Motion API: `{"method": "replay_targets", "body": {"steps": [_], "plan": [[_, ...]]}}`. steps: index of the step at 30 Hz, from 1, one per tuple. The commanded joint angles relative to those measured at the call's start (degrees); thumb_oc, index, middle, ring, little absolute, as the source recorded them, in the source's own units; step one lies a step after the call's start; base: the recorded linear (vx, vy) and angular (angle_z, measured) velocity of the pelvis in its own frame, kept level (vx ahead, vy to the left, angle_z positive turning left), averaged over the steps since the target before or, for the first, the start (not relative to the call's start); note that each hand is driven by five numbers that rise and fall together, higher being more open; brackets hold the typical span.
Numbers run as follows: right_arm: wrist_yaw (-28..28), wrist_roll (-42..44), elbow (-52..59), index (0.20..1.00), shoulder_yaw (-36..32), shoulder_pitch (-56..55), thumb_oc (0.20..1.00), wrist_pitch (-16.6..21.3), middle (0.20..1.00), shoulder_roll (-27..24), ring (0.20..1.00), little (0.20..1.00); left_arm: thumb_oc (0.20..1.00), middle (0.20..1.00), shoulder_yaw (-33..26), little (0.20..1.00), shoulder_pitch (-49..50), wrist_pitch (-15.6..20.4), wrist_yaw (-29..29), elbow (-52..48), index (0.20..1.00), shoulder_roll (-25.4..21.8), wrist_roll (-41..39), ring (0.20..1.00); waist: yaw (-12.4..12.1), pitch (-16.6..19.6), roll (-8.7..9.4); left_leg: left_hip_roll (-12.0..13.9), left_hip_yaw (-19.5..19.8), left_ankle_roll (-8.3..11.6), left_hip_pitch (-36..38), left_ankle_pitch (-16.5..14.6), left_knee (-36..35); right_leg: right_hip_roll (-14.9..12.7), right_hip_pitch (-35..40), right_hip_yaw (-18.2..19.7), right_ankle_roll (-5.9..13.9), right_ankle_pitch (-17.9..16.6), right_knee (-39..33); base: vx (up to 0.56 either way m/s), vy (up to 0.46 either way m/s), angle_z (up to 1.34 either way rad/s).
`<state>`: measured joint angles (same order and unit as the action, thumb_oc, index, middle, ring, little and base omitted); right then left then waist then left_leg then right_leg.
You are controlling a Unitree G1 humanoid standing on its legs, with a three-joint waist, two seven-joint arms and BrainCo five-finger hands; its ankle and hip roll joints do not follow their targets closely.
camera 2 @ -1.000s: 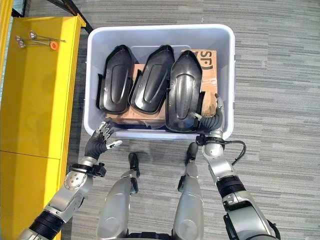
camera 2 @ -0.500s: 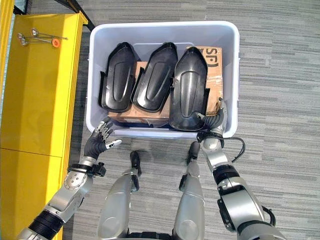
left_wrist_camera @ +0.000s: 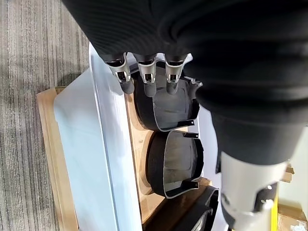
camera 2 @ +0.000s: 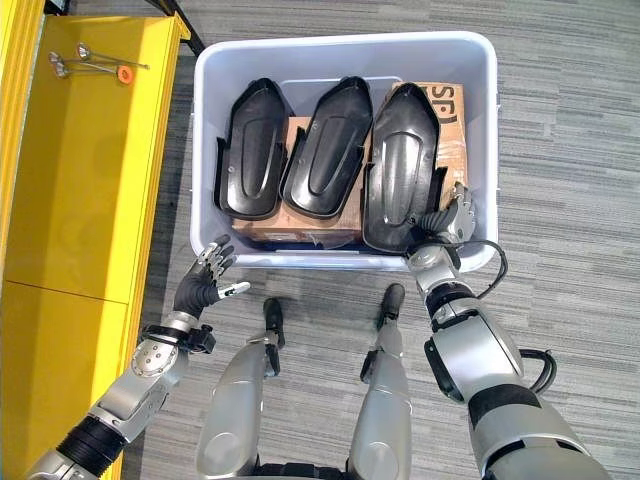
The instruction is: Move parts from the plastic box to the shelf.
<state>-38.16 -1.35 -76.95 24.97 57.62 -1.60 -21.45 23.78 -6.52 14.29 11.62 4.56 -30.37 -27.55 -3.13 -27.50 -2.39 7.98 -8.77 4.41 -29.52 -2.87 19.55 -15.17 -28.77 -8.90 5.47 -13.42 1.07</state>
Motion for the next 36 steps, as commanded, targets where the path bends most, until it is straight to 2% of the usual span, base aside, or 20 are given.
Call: {"method": "replay_targets", "body": {"steps": [1, 7, 11, 16, 19, 22, 26, 27, 30, 36], "plan": [[6.48, -6.83, -0.99, 0.200, 1.48, -0.76, 0.200, -3.67, 0.200, 1.10, 0.200, 0.200, 1.000, 1.000, -0.83, 1.000, 0.75, 1.30, 0.05, -6.13, 1.000, -2.77, 0.68, 1.000, -2.05, -1.35, -2.28, 0.99, 3.41, 0.11, -1.57, 3.55, -4.07, -2.87, 2.64, 0.59, 3.21, 9.99, 12.68, 0.00, 0.000, 0.00], [5.47, -6.39, 0.80, 0.200, -0.01, -2.68, 0.200, -3.56, 0.200, 1.69, 0.200, 0.200, 1.000, 1.000, -1.83, 1.000, 0.68, 0.95, 0.54, -5.28, 1.000, -2.23, 1.46, 1.000, -1.85, -1.29, -1.65, 0.95, 3.69, -0.18, -1.59, 3.06, -3.59, -2.62, 3.30, 0.67, 3.06, 10.21, 12.64, 0.01, 0.005, 0.03], [4.39, 2.81, 4.79, 0.200, -3.69, -3.53, 0.200, -0.33, 0.200, 3.02, 0.200, 0.200, 1.000, 1.000, -2.81, 1.000, 1.14, 0.62, 1.56, -4.47, 1.000, -2.23, 1.64, 1.000, -0.95, -1.19, -0.59, 1.20, 3.48, -0.12, -0.98, 2.75, -3.43, -2.35, 3.51, 1.08, 2.90, 10.30, 12.68, 0.00, 0.000, 0.00], [2.58, 5.62, 12.62, 0.200, -4.80, -6.42, 0.200, 1.39, 0.200, 3.32, 0.200, 0.200, 1.000, 1.000, -3.67, 1.000, 1.72, 0.58, 2.67, -4.14, 1.000, -1.96, 1.82, 1.000, -0.18, -1.21, 0.32, 1.43, 3.21, -0.10, -0.59, 2.72, -3.37, -2.02, 3.69, 1.30, 2.81, 10.29, 12.66, 0.00, 0.001, -0.04], [1.35, 8.97, 24.20, 0.200, -7.13, -11.30, 0.200, 3.86, 0.200, 3.12, 0.200, 0.200, 1.000, 1.000, -4.26, 1.000, 2.47, 0.52, 3.33, -3.63, 1.000, -1.46, 1.77, 1.000, 0.71, -0.94, 1.14, 1.77, 3.21, 0.01, 0.08, 2.72, -3.69, -1.81, 4.18, 1.34, 2.78, 10.23, 12.33, 0.00, -0.016, -0.06], [2.75, 16.17, 36.03, 0.200, -9.43, -16.24, 0.200, 7.09, 0.200, 2.84, 0.200, 0.200, 1.000, 1.000, -5.08, 1.000, 3.19, 0.21, 3.18, -3.64, 1.000, -1.65, 1.56, 1.000, 1.35, -0.71, 1.89, 2.05, 3.12, 0.11, 0.57, 2.82, -3.88, -1.66, 4.58, 1.43, 2.78, 10.15, 12.08, 0.01, -0.016, -0.07], [4.88, 20.85, 53.26, 0.200, -12.73, -26.28, 0.200, 10.96, 0.200, 1.15, 0.200, 0.200, 1.000, 1.000, -5.75, 1.000, 4.87, -0.46, 2.18, -3.60, 1.000, -2.33, 1.15, 1.000, 2.45, 0.18, 2.93, 2.41, 3.05, 0.30, 2.03, 2.82, -4.18, -1.55, 5.78, 1.62, 2.83, 10.49, 12.02, 0.01, -0.022, -0.04], [4.87, 20.82, 53.38, 0.200, -12.76, -26.40, 0.200, 10.89, 0.200, 1.14, 0.200, 0.200, 1.000, 1.000, -5.72, 1.000, 4.91, -0.47, 2.18, -3.62, 1.000, -2.33, 1.15, 1.000, 2.43, 0.20, 2.93, 2.41, 3.04, 0.30, 2.09, 2.83, -4.21, -1.55, 5.82, 1.62, 2.83, 10.49, 12.01, 0.00, 0.000, 0.00], [7.16, 22.54, 63.47, 0.200, -13.90, -31.53, 0.200, 12.94, 0.200, 0.14, 0.200, 0.200, 1.000, 1.000, -5.92, 1.000, 5.78, -1.06, 1.01, -3.81, 1.000, -2.77, 1.19, 1.000, 2.75, 1.26, 3.41, 2.55, 2.99, 0.41, 3.65, 2.82, -4.59, -1.45, 7.28, 1.65, 2.85, 10.73, 11.71, 0.03, -0.030, -0.03], [11.08, 25.40, 70.05, 0.200, -13.19, -34.59, 0.200, 14.74, 0.200, -0.44, 0.200, 0.200, 1.000, 1.000, -5.76, 1.000, 6.04, -1.66, -1.08, -3.80, 1.000, -2.81, 1.14, 1.000, 2.84, 2.65, 4.01, 3.06, 3.00, 0.56, 5.85, 2.91, -5.17, -1.19, 8.88, 1.72, 3.04, 10.92, 11.54, 0.02, -0.021, -0.01]]}}
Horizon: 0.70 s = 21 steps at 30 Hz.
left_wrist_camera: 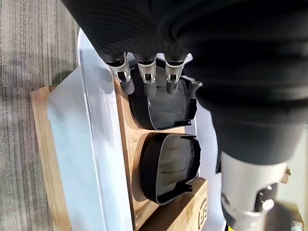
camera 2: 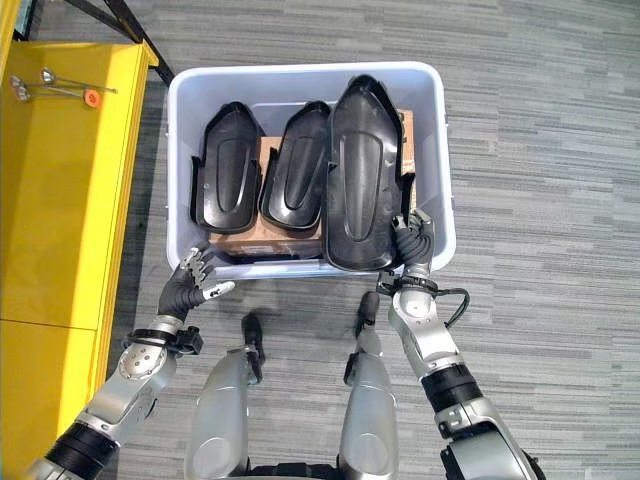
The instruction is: Move parts from the plastic box to the shelf.
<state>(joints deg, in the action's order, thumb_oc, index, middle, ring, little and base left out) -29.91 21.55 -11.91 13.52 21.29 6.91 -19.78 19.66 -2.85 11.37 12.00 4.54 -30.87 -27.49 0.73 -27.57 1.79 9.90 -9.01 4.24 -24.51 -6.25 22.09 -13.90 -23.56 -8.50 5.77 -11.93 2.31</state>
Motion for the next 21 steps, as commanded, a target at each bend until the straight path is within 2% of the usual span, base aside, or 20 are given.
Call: {"method": "replay_targets", "body": {"steps": [1, 7, 12, 14, 15, 21], "plan": [[3.73, 2.38, 6.69, 0.200, -1.61, 0.79, 0.200, 6.31, 0.200, -2.49, 0.200, 0.200, 1.000, 1.000, -1.83, 1.000, 2.61, 1.14, -1.83, -3.96, 1.000, -2.20, 1.22, 1.000, -0.97, 3.03, -0.05, 1.30, 3.18, 0.83, 1.26, 6.27, -7.68, -2.39, 3.98, 1.36, 2.74, 9.54, 10.34, 0.03, -0.026, -0.04], [9.80, 0.91, 16.34, 0.200, -1.51, -6.67, 0.200, 6.52, 0.200, -5.46, 0.200, 0.200, 1.000, 1.000, -3.54, 1.000, 4.95, 0.73, -3.98, -3.72, 1.000, -1.33, 1.97, 1.000, -0.73, 5.50, 0.52, 2.45, 3.07, 1.48, 5.52, 6.25, -8.54, -1.98, 8.15, 0.92, 3.05, 10.50, 9.59, 0.05, -0.031, -0.03], [12.60, 0.27, 18.81, 0.200, -1.94, -10.80, 0.200, 5.90, 0.200, -6.38, 0.200, 0.200, 1.000, 1.000, -5.11, 1.000, 6.47, 0.80, -4.99, -3.12, 1.000, -0.51, 2.25, 1.000, -0.61, 7.63, 0.94, 2.72, 2.77, 1.68, 8.72, 6.80, -10.21, -1.93, 11.16, 0.48, 3.41, 10.33, 8.05, 0.06, -0.028, -0.03], [16.15, 2.36, 20.53, 0.200, -1.26, -14.41, 0.200, 5.03, 0.200, -6.96, 0.200, 0.200, 1.000, 1.000, -6.62, 1.000, 7.86, 0.57, -5.84, -2.32, 1.000, 0.37, 2.80, 1.000, -0.63, 10.26, 1.08, 2.84, 2.64, 1.71, 12.13, 7.03, -11.93, -2.02, 14.26, 0.06, 3.73, 10.67, 7.27, 0.11, -0.038, -0.10], [19.61, 3.30, 22.12, 0.200, -1.04, -18.03, 0.200, 3.92, 0.200, -7.86, 0.200, 0.200, 1.000, 1.000, -8.27, 1.000, 10.01, 0.02, -6.99, -2.09, 1.000, 0.79, 3.07, 1.000, -0.48, 13.38, 1.00, 2.98, 2.16, 1.85, 15.73, 7.54, -14.28, -1.92, 17.45, -0.99, 4.02, 11.16, 6.31, 0.11, -0.039, 0.01], [22.54, 4.57, 23.09, 0.200, -1.22, -21.33, 0.200, 2.87, 0.200, -8.18, 0.200, 0.200, 1.000, 1.000, -10.00, 1.000, 12.49, -0.30, -8.54, -1.84, 1.000, 2.16, 3.40, 1.000, -0.63, 17.03, 0.84, 3.43, 1.48, 1.98, 19.38, 7.37, -15.53, -1.50, 21.09, -1.92, 4.31, 11.51, 4.54, 0.06, -0.029, 0.05]]}}
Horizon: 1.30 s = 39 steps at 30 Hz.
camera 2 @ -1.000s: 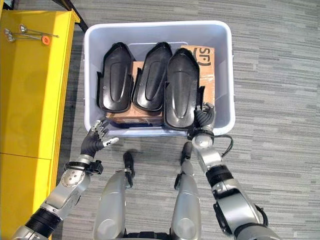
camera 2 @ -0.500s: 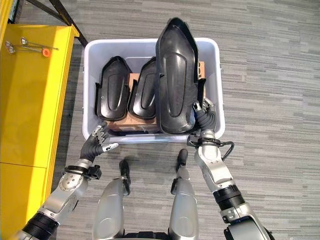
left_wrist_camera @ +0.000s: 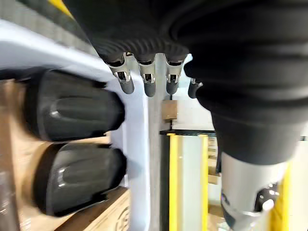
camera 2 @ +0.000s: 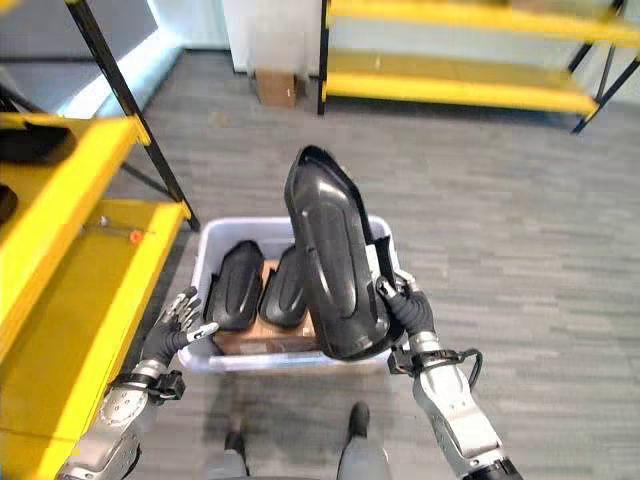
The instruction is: Move parts from the plastic box to the shelf.
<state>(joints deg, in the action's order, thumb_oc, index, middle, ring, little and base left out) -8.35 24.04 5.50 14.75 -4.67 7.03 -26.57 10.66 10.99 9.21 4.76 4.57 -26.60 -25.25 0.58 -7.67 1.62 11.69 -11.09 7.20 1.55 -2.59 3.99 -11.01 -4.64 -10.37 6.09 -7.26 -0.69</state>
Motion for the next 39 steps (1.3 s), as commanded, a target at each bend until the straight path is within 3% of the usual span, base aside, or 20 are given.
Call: {"method": "replay_targets", "body": {"steps": [1, 6, 9, 10, 11, 13, 14, 16, 17, 18, 19, 20, 23, 24, 27, 28, 33, 35, 37, 39], "plan": [[1.72, 3.83, 5.19, 0.200, -2.16, 3.78, 0.200, 2.35, 0.200, -0.74, 0.200, 0.200, 1.000, 1.000, -1.88, 1.000, -0.14, 1.69, -1.49, -1.38, 1.000, -1.11, 1.32, 1.000, -0.71, -0.83, 0.86, 1.75, 3.16, -0.92, -4.68, 3.74, 1.33, -4.10, 3.63, -0.28, 4.02, 7.40, 7.14, 0.05, -0.036, -0.02], [3.05, 5.50, 5.67, 0.200, -0.40, 4.55, 0.200, 1.47, 0.200, -0.35, 0.200, 0.200, 1.000, 1.000, -2.47, 1.000, 0.42, 1.06, -1.42, -0.23, 1.000, 1.08, 0.73, 1.000, -1.41, 1.35, 0.83, 2.78, 3.26, -0.76, -2.23, 4.26, 0.08, -3.03, 5.28, -0.99, 3.30, 9.88, 8.92, 0.03, -0.055, -0.03], [3.61, 4.93, 5.76, 0.200, 0.94, 6.96, 0.200, 1.30, 0.200, -0.68, 0.200, 0.200, 1.000, 1.000, -3.09, 1.000, 1.37, 0.86, -1.21, -0.03, 1.000, 2.18, -0.12, 1.000, -2.44, 1.91, 0.48, 4.74, 4.33, -0.09, -1.53, 5.82, -0.28, -0.64, 6.08, -1.89, 1.90, 12.59, 10.85, -0.03, -0.189, 0.14], [3.73, 4.70, 5.88, 0.200, 1.56, 8.56, 0.200, 1.52, 0.200, -1.24, 0.200, 0.200, 1.000, 1.000, -3.78, 1.000, 2.55, 0.70, -1.27, 0.17, 1.000, 2.84, -0.63, 1.000, -3.68, 1.55, -0.24, 6.55, 6.15, 1.28, -2.60, 9.77, -0.97, 1.75, 6.38, -3.51, 0.48, 13.98, 11.37, -0.12, -0.255, 0.28], [3.72, 4.34, 5.87, 0.200, 1.74, 9.11, 0.200, 1.75, 0.200, -1.60, 0.200, 0.200, 1.000, 1.000, -3.91, 1.000, 2.98, 0.79, -1.28, 0.34, 1.000, 3.05, -0.96, 1.000, -4.57, 1.14, -0.55, 7.09, 7.07, 1.86, -3.41, 11.78, -1.14, 2.61, 6.43, -4.34, -0.10, 14.41, 11.41, -0.11, -0.212, 0.31], [3.57, 4.18, 5.65, 0.200, 1.88, 9.53, 0.200, 1.97, 0.200, -1.74, 0.200, 0.200, 1.000, 1.000, -3.85, 1.000, 3.17, 0.73, -1.30, 0.72, 1.000, 3.13, -1.24, 1.000, -5.29, 0.79, -0.95, 7.53, 8.27, 2.63, -4.39, 13.84, -1.76, 3.44, 6.56, -5.47, -0.70, 14.65, 11.12, -0.11, -0.115, 0.37], [2.91, 4.04, 5.15, 0.200, 1.63, 9.92, 0.200, 2.45, 0.200, -2.04, 0.200, 0.200, 1.000, 1.000, -3.33, 1.000, 3.03, 0.47, -1.31, 0.99, 1.000, 3.54, -1.33, 1.000, -6.25, -0.01, -1.58, 7.77, 10.20, 3.57, -6.47, 17.16, -3.49, 4.03, 6.89, -8.50, -1.43, 14.94, 10.57, -0.18, -0.136, 0.59], [2.48, 3.70, 5.04, 0.200, 0.77, 9.42, 0.200, 2.79, 0.200, -2.44, 0.200, 0.200, 1.000, 1.000, -2.66, 1.000, 2.35, 0.33, -1.40, 1.85, 1.000, 3.95, -1.24, 1.000, -6.74, -0.98, -1.75, 7.55, 9.21, 3.39, -9.07, 19.04, -3.51, 3.57, 7.21, -11.65, -1.96, 15.09, 10.43, -0.18, -0.076, 0.75], [1.94, 3.03, 5.04, 0.200, 0.12, 9.15, 0.200, 2.89, 0.200, -2.82, 0.200, 0.200, 1.000, 1.000, -2.20, 1.000, 1.51, 0.26, -1.34, 2.37, 1.000, 4.09, -1.02, 1.000, -6.14, -1.38, -1.60, 7.98, 6.05, 2.49, -10.37, 18.89, -2.52, 2.89, 7.14, -13.46, -2.30, 14.98, 10.54, -0.13, -0.022, 1.19], [1.94, 3.02, 5.04, 0.200, 0.10, 9.15, 0.200, 2.89, 0.200, -2.82, 0.200, 0.200, 1.000, 1.000, -2.18, 1.000, 1.46, 0.28, -1.33, 2.40, 1.000, 4.10, -1.02, 1.000, -6.10, -1.40, -1.57, 7.92, 6.11, 2.47, -10.43, 18.83, -2.42, 2.81, 7.13, -13.51, -2.27, 15.04, 10.61, -0.08, -0.040, 1.60], [1.40, 2.13, 4.97, 0.200, -0.68, 8.42, 0.200, 3.06, 0.200, -3.16, 0.200, 0.200, 1.000, 1.000, -1.86, 1.000, 0.36, 0.17, -1.06, 2.92, 1.000, 4.33, -0.85, 1.000, -4.82, -1.53, -0.93, 9.87, -0.53, 2.75, -10.26, 17.67, -0.26, 2.02, 7.58, -15.29, -2.33, 16.19, 11.14, -0.04, -0.013, 1.75], [1.12, 2.07, 4.73, 0.200, -0.88, 7.77, 0.200, 2.78, 0.200, -3.00, 0.200, 0.200, 1.000, 1.000, -1.64, 1.000, -0.28, 0.16, -1.21, 2.88, 1.000, 4.30, -0.94, 1.000, -4.36, -1.58, -0.75, 10.80, -2.81, 2.71, -10.09, 17.04, 0.63, 1.55, 7.56, -16.26, -2.42, 15.78, 10.99, -0.05, -0.002, 1.26], [1.36, 2.54, 4.81, 0.200, -2.07, 4.58, 0.200, 2.18, 0.200, -2.17, 0.200, 0.200, 1.000, 1.000, -1.76, 1.000, 0.21, 0.12, -1.43, 1.65, 1.000, 4.73, -1.10, 1.000, -3.91, -1.21, -1.02, 12.65, -3.51, 3.32, -9.28, 15.39, 2.57, 0.56, 9.23, -18.38, -1.56, 14.38, 9.39, 0.01, 0.104, 1.07], [1.59, 3.01, 4.98, 0.200, -2.87, 2.77, 0.200, 1.98, 0.200, -1.42, 0.200, 0.200, 1.000, 1.000, -1.93, 1.000, 0.52, 0.15, -1.63, 1.39, 1.000, 4.89, -1.17, 1.000, -3.98, -0.49, -1.40, 12.63, -3.78, 2.96, -8.84, 12.84, 2.52, -1.06, 10.49, -20.02, -0.86, 14.10, 9.39, 0.11, 0.275, 0.86], [1.80, 2.71, 5.42, 0.200, -3.97, 1.55, 0.200, 1.76, 0.200, -1.19, 0.200, 0.200, 1.000, 1.000, -1.75, 1.000, 0.38, 0.09, -1.85, 1.59, 1.000, 5.12, -0.91, 1.000, -4.09, 0.02, -1.57, 10.33, -3.39, 2.19, -8.78, 11.34, 1.65, -3.64, 11.92, -21.94, 0.27, 12.91, 9.86, 0.16, 0.286, 0.82], [1.89, 3.06, 4.20, 0.200, -3.64, 1.49, 0.200, 1.11, 0.200, -0.03, 0.200, 0.200, 1.000, 1.000, -2.44, 1.000, 0.09, 0.42, -1.74, 0.68, 1.000, 4.46, -1.95, 1.000, -5.48, 0.29, -0.45, 6.76, -2.43, 1.04, -9.55, 8.01, 4.52, -7.31, 14.30, -23.29, 1.87, 10.08, 9.54, 0.19, 0.327, 0.73], [2.52, 1.53, 3.65, 0.200, -2.85, 3.06, 0.200, 0.71, 0.200, 1.94, 0.200, 0.200, 1.000, 1.000, -4.00, 1.000, -0.28, 0.97, -1.05, -0.24, 1.000, 2.31, -0.89, 1.000, -7.74, 1.38, 2.68, 0.50, -1.72, -2.63, -11.66, 1.96, 8.03, -13.59, 15.08, -24.86, 5.41, 2.67, 10.70, 0.16, 0.303, 0.42], [1.96, 1.35, 2.92, 0.200, -2.05, 4.59, 0.200, 0.71, 0.200, 3.21, 0.200, 0.200, 1.000, 1.000, -4.63, 1.000, -0.97, 1.25, -0.34, -1.02, 1.000, 1.70, -0.30, 1.000, -8.87, 1.64, 3.80, -2.65, -1.39, -4.53, -12.68, -0.24, 9.37, -16.47, 15.18, -24.95, 6.84, -1.71, 11.77, 0.17, 0.356, 0.41], [1.70, 1.37, 2.68, 0.200, -1.14, 5.43, 0.200, 0.22, 0.200, 4.77, 0.200, 0.200, 1.000, 1.000, -4.60, 1.000, -1.94, 1.23, 0.39, -1.09, 1.000, 1.58, 0.77, 1.000, -9.67, 2.19, 4.18, -7.33, -0.73, -7.43, -12.58, -2.31, 8.66, -20.46, 14.41, -25.79, 7.73, -8.54, 17.53, 0.21, 0.444, 0.45], [1.54, 1.34, 2.56, 0.200, -0.69, 5.95, 0.200, 0.16, 0.200, 5.36, 0.200, 0.200, 1.000, 1.000, -4.73, 1.000, -2.24, 1.15, 0.75, -1.12, 1.000, 1.60, 0.98, 1.000, -9.60, 2.09, 4.00, -8.29, -0.80, -8.27, -11.89, -2.52, 7.86, -21.39, 13.25, -25.78, 7.66, -8.68, 20.46, 0.17, 0.344, 0.63]]}}
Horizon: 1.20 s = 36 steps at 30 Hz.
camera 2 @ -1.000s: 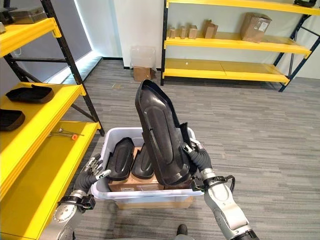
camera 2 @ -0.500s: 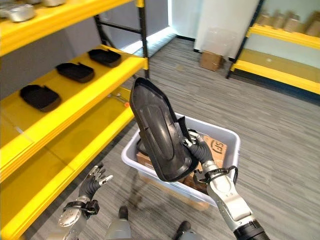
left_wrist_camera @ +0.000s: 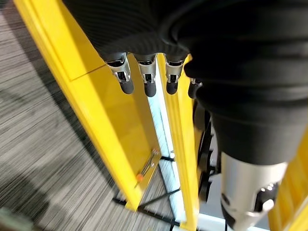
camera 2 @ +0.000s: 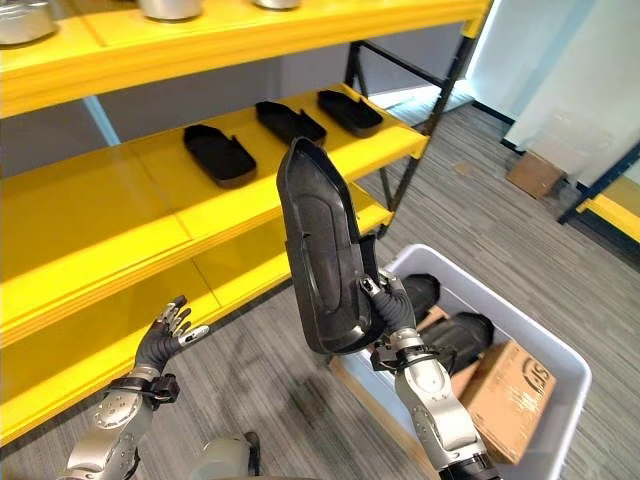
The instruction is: Move parts from the plastic box to the shelf.
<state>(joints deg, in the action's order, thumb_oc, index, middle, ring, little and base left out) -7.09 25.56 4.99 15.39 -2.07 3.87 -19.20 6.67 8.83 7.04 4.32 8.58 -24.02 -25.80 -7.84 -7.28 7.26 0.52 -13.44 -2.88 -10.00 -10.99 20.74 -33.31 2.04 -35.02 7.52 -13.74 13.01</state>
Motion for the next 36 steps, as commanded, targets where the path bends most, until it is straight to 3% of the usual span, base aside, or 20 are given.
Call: {"method": "replay_targets", "body": {"steps": [1, 3, 4, 5, 6, 7, 8, 11, 15, 16, 23, 24, 27, 29, 30, 31, 32, 34, 35, 36], "plan": [[0.54, 0.80, 2.91, 0.200, -0.43, 3.89, 0.200, 3.49, 0.200, -1.09, 0.200, 0.200, 1.000, 1.000, -0.77, 1.000, -0.73, 3.49, 2.20, -5.08, 1.000, -1.60, 2.42, 1.000, -0.02, 0.83, -3.13, 0.51, 3.42, 0.31, 3.53, 6.51, -14.11, 6.80, 0.36, 5.76, 3.91, 4.57, 12.66, 0.25, 0.388, 0.54], [1.04, 1.69, 3.57, 0.200, -0.35, 3.28, 0.200, 3.76, 0.200, -1.33, 0.200, 0.200, 1.000, 1.000, -0.75, 1.000, -0.87, 3.49, 2.46, -5.14, 1.000, -1.57, 2.35, 1.000, 0.90, 0.28, -4.14, -0.10, 5.63, 0.08, 5.82, 7.44, -16.80, 11.88, -4.10, 10.53, 2.12, 9.76, 13.68, 0.22, 0.292, 0.41], [1.15, 1.74, 4.00, 0.200, -0.49, 2.98, 0.200, 3.87, 0.200, -1.76, 0.200, 0.200, 1.000, 1.000, -0.59, 1.000, -1.05, 3.47, 2.64, -4.82, 1.000, -1.29, 2.72, 1.000, 1.92, -0.13, -5.00, 0.08, 6.51, -0.15, 6.40, 8.97, -18.12, 15.70, -6.97, 12.21, -0.66, 12.73, 13.29, 0.06, 0.084, 0.69], [1.14, 1.74, 4.00, 0.200, -0.49, 2.97, 0.200, 3.87, 0.200, -1.76, 0.200, 0.200, 1.000, 1.000, -0.58, 1.000, -1.05, 3.47, 2.64, -4.82, 1.000, -1.29, 2.72, 1.000, 1.91, -0.12, -5.00, 0.09, 6.51, -0.15, 6.40, 8.98, -18.13, 15.71, -6.98, 12.22, -0.67, 12.73, 13.30, 0.04, 0.047, 0.84], [1.40, 1.79, 4.27, 0.200, -0.65, 2.59, 0.200, 3.86, 0.200, -2.03, 0.200, 0.200, 1.000, 1.000, -0.51, 1.000, -1.14, 3.41, 2.46, -4.72, 1.000, -1.13, 2.84, 1.000, 2.91, -0.76, -5.33, -0.11, 7.78, -0.03, 7.45, 9.05, -18.71, 19.01, -9.22, 14.80, -1.61, 15.05, 12.61, 0.14, 0.020, 0.96], [1.83, 2.39, 4.93, 0.200, -1.25, 1.56, 0.200, 4.04, 0.200, -2.40, 0.200, 0.200, 1.000, 1.000, -0.30, 1.000, -0.82, 3.35, 1.86, -4.31, 1.000, -0.59, 2.60, 1.000, 4.17, -1.78, -5.17, -1.21, 9.65, 0.23, 8.97, 8.82, -19.37, 22.41, -11.22, 17.89, -2.07, 15.54, 7.89, 0.15, 0.019, 0.68], [1.83, 2.39, 4.96, 0.200, -1.26, 1.53, 0.200, 4.02, 0.200, -2.42, 0.200, 0.200, 1.000, 1.000, -0.30, 1.000, -0.80, 3.35, 1.85, -4.32, 1.000, -0.58, 2.60, 1.000, 4.22, -1.91, -5.26, -1.14, 9.72, 0.26, 9.16, 8.82, -19.43, 22.51, -10.92, 17.78, -2.08, 15.48, 7.68, 0.14, -0.032, 0.42], [2.29, 3.06, 4.90, 0.200, -2.60, -0.29, 0.200, 4.34, 0.200, -2.72, 0.200, 0.200, 1.000, 1.000, 0.84, 1.000, -0.94, 3.14, 0.60, -3.59, 1.000, 0.06, 3.38, 1.000, 7.14, -2.26, -4.82, -2.34, 13.98, 0.66, 10.73, 7.66, -19.72, 26.88, -14.43, 25.86, -1.24, 12.67, -1.19, 0.16, -0.084, 0.85], [2.90, 3.05, 5.97, 0.200, -3.87, -2.06, 0.200, 4.32, 0.200, -3.26, 0.200, 0.200, 1.000, 1.000, 1.60, 1.000, -0.05, 3.43, -1.01, -4.36, 1.000, 0.39, 4.06, 1.000, 9.00, -2.46, -4.41, -3.59, 17.44, 1.21, 12.67, 6.49, -19.37, 26.08, -14.35, 27.34, 0.26, 8.03, -6.25, 0.19, -0.093, 0.92], [3.38, 3.20, 6.01, 0.200, -4.41, -2.45, 0.200, 4.25, 0.200, -3.32, 0.200, 0.200, 1.000, 1.000, 1.54, 1.000, 0.37, 3.48, -1.38, -4.00, 1.000, 0.83, 4.38, 1.000, 8.88, -1.40, -3.67, -4.13, 17.41, 1.37, 13.42, 5.76, -19.56, 26.17, -11.57, 26.87, -0.04, 8.30, -8.36, 0.15, -0.084, 0.91], [4.05, 2.85, 5.43, 0.200, -5.86, -3.44, 0.200, 4.33, 0.200, -4.64, 0.200, 0.200, 1.000, 1.000, 0.68, 1.000, 1.88, 3.51, -1.43, -3.69, 1.000, 2.11, 2.93, 1.000, 8.61, 0.43, -3.53, -2.20, 17.22, 2.91, 13.76, 2.64, -15.80, 26.67, -7.76, 23.71, -1.34, 10.85, -8.18, 0.16, -0.127, 0.28], [3.98, 2.99, 5.54, 0.200, -6.18, -3.75, 0.200, 4.38, 0.200, -4.85, 0.200, 0.200, 1.000, 1.000, 0.65, 1.000, 2.18, 3.43, -1.46, -3.78, 1.000, 2.22, 2.67, 1.000, 8.65, 0.38, -3.39, -1.96, 17.29, 3.40, 13.27, 2.16, -14.31, 26.82, -7.24, 23.55, -1.59, 11.23, -8.39, 0.13, -0.173, 0.36], [3.64, 3.54, 5.49, 0.200, -7.59, -4.63, 0.200, 4.89, 0.200, -6.27, 0.200, 0.200, 1.000, 1.000, 1.69, 1.000, 1.60, 3.50, -1.42, -3.59, 1.000, 2.33, 1.46, 1.000, 8.41, -2.00, -2.64, -1.46, 16.00, 7.62, 4.87, 6.43, 1.12, 26.51, -4.87, 22.32, -3.60, 12.76, -8.60, 0.02, -0.104, 0.21], [3.49, 3.77, 5.65, 0.200, -7.94, -4.70, 0.200, 5.03, 0.200, -6.59, 0.200, 0.200, 1.000, 1.000, 1.95, 1.000, 1.38, 3.36, -1.47, -3.74, 1.000, 2.14, 1.12, 1.000, 8.65, -2.56, -2.46, -0.44, 14.45, 8.27, 2.41, 7.36, 4.98, 26.26, -4.62, 21.21, -4.00, 13.12, -8.52, -0.02, -0.031, 0.57], [3.32, 3.44, 5.78, 0.200, -8.20, -4.62, 0.200, 5.14, 0.200, -7.02, 0.200, 0.200, 1.000, 1.000, 1.91, 1.000, 1.49, 3.35, -1.64, -4.11, 1.000, 1.89, 1.03, 1.000, 8.54, -2.93, -2.29, 1.28, 12.97, 8.03, 1.52, 7.99, 4.93, 26.17, -4.32, 20.61, -4.13, 13.51, -8.54, 0.08, 0.021, 0.48], [2.52, 3.30, 5.87, 0.200, -8.64, -4.88, 0.200, 5.22, 0.200, -7.12, 0.200, 0.200, 1.000, 1.000, 1.60, 1.000, 1.78, 2.89, -1.71, -4.48, 1.000, 1.63, 0.68, 1.000, 9.00, -2.63, -1.96, 8.58, 8.80, 7.26, 2.67, 7.86, 0.00, 25.48, -3.45, 19.85, -3.53, 14.20, -8.73, 0.12, 0.073, 0.22], [2.31, 3.18, 6.01, 0.200, -9.10, -5.31, 0.200, 5.12, 0.200, -7.18, 0.200, 0.200, 1.000, 1.000, 1.41, 1.000, 1.90, 2.76, -1.75, -4.41, 1.000, 1.53, 0.71, 1.000, 9.38, -2.15, -1.67, 11.98, 7.00, 7.07, 3.21, 9.02, -3.62, 24.48, -3.21, 19.47, -3.01, 14.24, -8.88, 0.11, 0.071, 0.06], [2.30, 3.17, 6.07, 0.200, -9.09, -5.41, 0.200, 5.09, 0.200, -7.20, 0.200, 0.200, 1.000, 1.000, 1.42, 1.000, 1.98, 2.75, -1.76, -4.44, 1.000, 1.54, 0.71, 1.000, 9.16, -2.22, -1.64, 12.03, 6.70, 7.19, 3.90, 9.26, -4.36, 24.55, -3.02, 19.67, -3.05, 14.31, -8.90, 0.08, 0.096, 0.41], [2.15, 2.83, 6.15, 0.200, -9.70, -6.40, 0.200, 4.87, 0.200, -7.29, 0.200, 0.200, 1.000, 1.000, 1.23, 1.000, 2.54, 2.73, -1.51, -4.76, 1.000, 1.70, 1.27, 1.000, 9.40, -1.39, -2.46, 17.28, 6.35, 8.68, 4.96, 14.14, -12.78, 23.50, -2.46, 19.54, -1.83, 15.15, -8.87, 0.24, 0.380, 0.40], [2.05, 2.70, 5.97, 0.200, -9.78, -7.03, 0.200, 4.93, 0.200, -7.53, 0.200, 0.200, 1.000, 1.000, 0.88, 1.000, 2.98, 2.67, -0.76, -4.53, 1.000, 2.11, 1.80, 1.000, 9.23, -1.13, -4.01, 19.97, 8.30, 10.34, 5.57, 19.62, -16.63, 22.52, -2.63, 20.50, -0.95, 15.81, -7.76, 0.29, 0.464, 0.22]]}}
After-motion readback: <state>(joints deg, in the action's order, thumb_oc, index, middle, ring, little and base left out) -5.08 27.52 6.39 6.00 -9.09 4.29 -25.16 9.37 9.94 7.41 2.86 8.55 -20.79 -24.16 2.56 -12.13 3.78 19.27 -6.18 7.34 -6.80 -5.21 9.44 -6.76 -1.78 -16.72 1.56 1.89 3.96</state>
